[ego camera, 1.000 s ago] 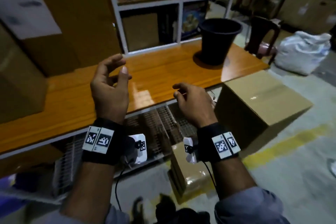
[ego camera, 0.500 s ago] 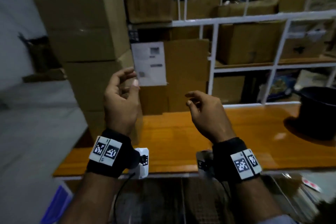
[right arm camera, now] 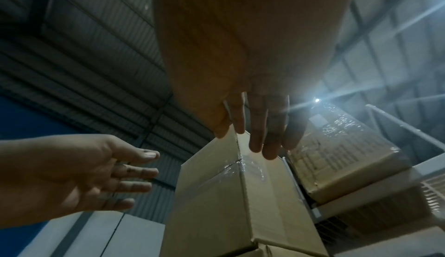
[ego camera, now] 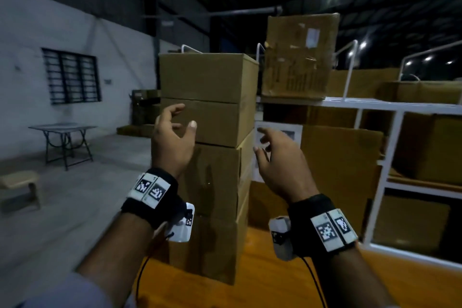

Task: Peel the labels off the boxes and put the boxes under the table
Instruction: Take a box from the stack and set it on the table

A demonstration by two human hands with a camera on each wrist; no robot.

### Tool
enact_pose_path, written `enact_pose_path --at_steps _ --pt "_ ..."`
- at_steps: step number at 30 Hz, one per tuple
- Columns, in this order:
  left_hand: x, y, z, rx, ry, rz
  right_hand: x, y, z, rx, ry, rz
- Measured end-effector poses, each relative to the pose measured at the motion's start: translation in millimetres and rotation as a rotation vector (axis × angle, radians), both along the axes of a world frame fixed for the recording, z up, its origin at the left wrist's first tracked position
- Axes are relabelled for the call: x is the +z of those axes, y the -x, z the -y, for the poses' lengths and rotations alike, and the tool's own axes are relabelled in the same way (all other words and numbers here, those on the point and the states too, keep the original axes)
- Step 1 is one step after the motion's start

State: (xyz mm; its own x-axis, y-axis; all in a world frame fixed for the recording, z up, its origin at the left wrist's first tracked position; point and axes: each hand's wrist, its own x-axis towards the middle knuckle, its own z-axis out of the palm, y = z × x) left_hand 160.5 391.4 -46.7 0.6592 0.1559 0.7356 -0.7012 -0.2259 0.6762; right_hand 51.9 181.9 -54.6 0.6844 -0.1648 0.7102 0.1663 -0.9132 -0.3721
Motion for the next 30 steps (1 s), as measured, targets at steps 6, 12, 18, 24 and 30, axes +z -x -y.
enact_pose_path --at_steps 6,12,18,24,30 --pt "18 -64 5 0.119 -0.006 -0.093 19 -74 18 0.015 0.008 0.041" --pt "20 -120 4 0.197 0.026 -0.219 23 -128 21 0.039 0.007 0.053" --pt "30 -169 -2 -0.01 0.086 -0.271 34 -155 9 0.086 -0.116 0.11" --pt "42 -198 -11 -0.115 0.086 -0.294 37 -174 -9 0.046 -0.205 0.105" --pt "47 -205 -27 -0.123 0.019 -0.262 39 -167 -25 -0.081 -0.16 0.162"
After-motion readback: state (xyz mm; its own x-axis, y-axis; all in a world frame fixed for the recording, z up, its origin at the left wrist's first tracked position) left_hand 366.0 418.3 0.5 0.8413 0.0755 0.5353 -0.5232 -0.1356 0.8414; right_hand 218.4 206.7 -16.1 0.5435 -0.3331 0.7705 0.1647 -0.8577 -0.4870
